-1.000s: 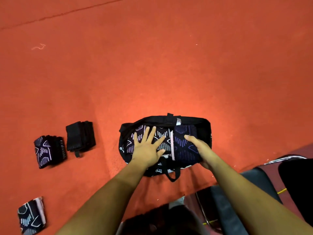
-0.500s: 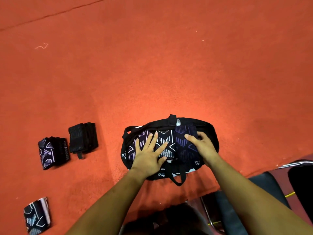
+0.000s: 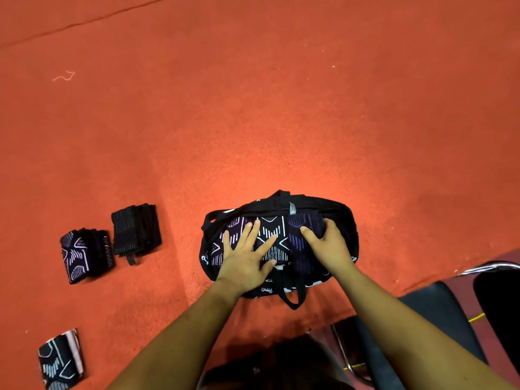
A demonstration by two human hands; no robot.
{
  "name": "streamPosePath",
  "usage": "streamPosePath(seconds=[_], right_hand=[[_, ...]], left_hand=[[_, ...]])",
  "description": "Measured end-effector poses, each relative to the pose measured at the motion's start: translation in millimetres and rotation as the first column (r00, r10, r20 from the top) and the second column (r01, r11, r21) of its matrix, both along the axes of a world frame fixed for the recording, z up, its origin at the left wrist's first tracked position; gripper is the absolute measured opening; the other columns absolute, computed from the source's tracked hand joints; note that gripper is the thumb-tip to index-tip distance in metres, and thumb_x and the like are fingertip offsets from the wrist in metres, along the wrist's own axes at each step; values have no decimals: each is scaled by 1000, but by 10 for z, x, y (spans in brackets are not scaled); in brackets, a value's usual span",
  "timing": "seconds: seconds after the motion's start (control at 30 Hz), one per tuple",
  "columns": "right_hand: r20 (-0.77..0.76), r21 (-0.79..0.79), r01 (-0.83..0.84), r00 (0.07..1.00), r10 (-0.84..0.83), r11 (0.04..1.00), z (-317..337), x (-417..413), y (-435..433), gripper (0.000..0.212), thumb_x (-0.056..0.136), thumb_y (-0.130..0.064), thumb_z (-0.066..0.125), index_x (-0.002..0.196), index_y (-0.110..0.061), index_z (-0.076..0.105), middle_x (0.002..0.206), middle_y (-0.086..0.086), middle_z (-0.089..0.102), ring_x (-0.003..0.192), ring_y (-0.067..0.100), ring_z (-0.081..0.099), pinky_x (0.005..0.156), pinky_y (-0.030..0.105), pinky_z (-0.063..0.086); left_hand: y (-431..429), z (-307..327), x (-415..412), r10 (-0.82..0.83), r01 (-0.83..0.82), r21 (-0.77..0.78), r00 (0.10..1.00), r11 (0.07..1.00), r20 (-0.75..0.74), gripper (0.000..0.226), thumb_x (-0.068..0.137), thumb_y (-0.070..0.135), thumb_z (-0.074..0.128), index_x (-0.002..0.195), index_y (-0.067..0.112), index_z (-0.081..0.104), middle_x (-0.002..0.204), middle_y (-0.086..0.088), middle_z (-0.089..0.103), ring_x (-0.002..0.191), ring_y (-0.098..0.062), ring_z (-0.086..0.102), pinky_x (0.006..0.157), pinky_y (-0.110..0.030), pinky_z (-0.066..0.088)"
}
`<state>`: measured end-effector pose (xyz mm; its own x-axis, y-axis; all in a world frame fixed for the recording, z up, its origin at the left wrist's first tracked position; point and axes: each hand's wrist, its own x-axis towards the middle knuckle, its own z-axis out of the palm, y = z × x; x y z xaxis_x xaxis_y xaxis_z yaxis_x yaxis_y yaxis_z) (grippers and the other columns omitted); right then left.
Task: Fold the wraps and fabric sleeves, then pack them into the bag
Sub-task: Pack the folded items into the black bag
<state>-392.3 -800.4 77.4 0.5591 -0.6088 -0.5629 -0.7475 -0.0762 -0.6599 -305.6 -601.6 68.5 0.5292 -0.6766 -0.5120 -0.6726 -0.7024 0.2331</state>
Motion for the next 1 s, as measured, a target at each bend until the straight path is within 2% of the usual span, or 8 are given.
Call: streamPosePath(seconds=[0.13, 0.3, 0.43, 0.53, 0.63, 0.7, 0.83, 1.0], right_hand=[[-14, -174, -85, 996, 84, 981, 318, 52, 16, 69, 88, -42, 65, 142, -5, 42, 142, 14, 48, 134, 28, 43, 112, 41, 35], [126, -316, -180, 965, 230, 931, 959, 424, 267, 56, 94, -31, 58, 143, -7, 43, 144, 10, 47, 138, 26, 37, 114, 34, 28], [241, -289, -294, 898, 367, 911, 1268, 950, 790, 50, 96, -31, 55, 141, -12, 46, 144, 5, 47, 136, 21, 41, 114, 37, 33], [288, -205, -347, 872, 395, 915, 1237, 1364, 1337, 46, 95, -28, 59, 137, -11, 51, 139, 7, 54, 128, 21, 50, 111, 39, 38], [282, -54, -366, 887, 366, 929, 1017, 1717, 1939, 41, 93, -26, 61, 130, -8, 57, 128, 9, 63, 120, 21, 58, 107, 38, 43], [228, 45, -371, 908, 352, 928, 803, 1908, 2301, 39, 93, -29, 60, 127, -8, 58, 125, 8, 65, 117, 21, 60, 104, 36, 44], [85, 200, -344, 939, 333, 918, 340, 2225, 2885, 46, 96, -33, 57, 130, -3, 54, 128, 11, 61, 120, 24, 57, 88, 23, 37], [-41, 313, -205, 973, 228, 928, -334, 2576, 3292, 67, 91, -45, 62, 139, -2, 43, 133, 14, 57, 122, 26, 55, 92, 24, 41]], left_hand=[[40, 180, 27, 96, -112, -146, 989, 983, -111, 62, 99, 56, 40, 155, 42, 17, 167, -1, -6, 153, -16, -9, 121, -53, -9], [244, 608, 289, 237, -307, -405, 947, 861, -214, 53, 99, 47, 47, 145, 22, 44, 150, 3, 34, 141, -18, 32, 117, -40, 29], [698, 968, 614, 364, -403, -589, 912, 700, -191, 35, 100, 32, 52, 130, 14, 56, 122, 5, 50, 117, -4, 49, 105, -15, 34], [1252, 1032, 888, 647, -586, -637, 742, 500, -174, 23, 97, 17, 58, 119, 13, 61, 112, 0, 53, 93, 4, 54, 85, -4, 36], [1868, 869, 1167, 836, -764, -564, 503, 313, -218, 13, 94, 10, 59, 106, 8, 62, 105, -9, 57, 87, -11, 57, 88, -25, 45], [2214, 666, 1347, 880, -854, -455, 397, 252, -259, 10, 93, 14, 59, 102, 9, 61, 106, -11, 60, 93, -19, 59, 91, -32, 44], [2585, 223, 1687, 888, -955, -252, 250, 159, -386, 20, 95, 27, 59, 103, 9, 57, 109, -11, 65, 105, -28, 62, 86, -32, 43], [2726, -415, 2080, 877, -987, -123, 152, 107, -455, 59, 94, 46, 56, 137, 7, 44, 137, -17, 52, 126, -31, 52, 110, -43, 39]])
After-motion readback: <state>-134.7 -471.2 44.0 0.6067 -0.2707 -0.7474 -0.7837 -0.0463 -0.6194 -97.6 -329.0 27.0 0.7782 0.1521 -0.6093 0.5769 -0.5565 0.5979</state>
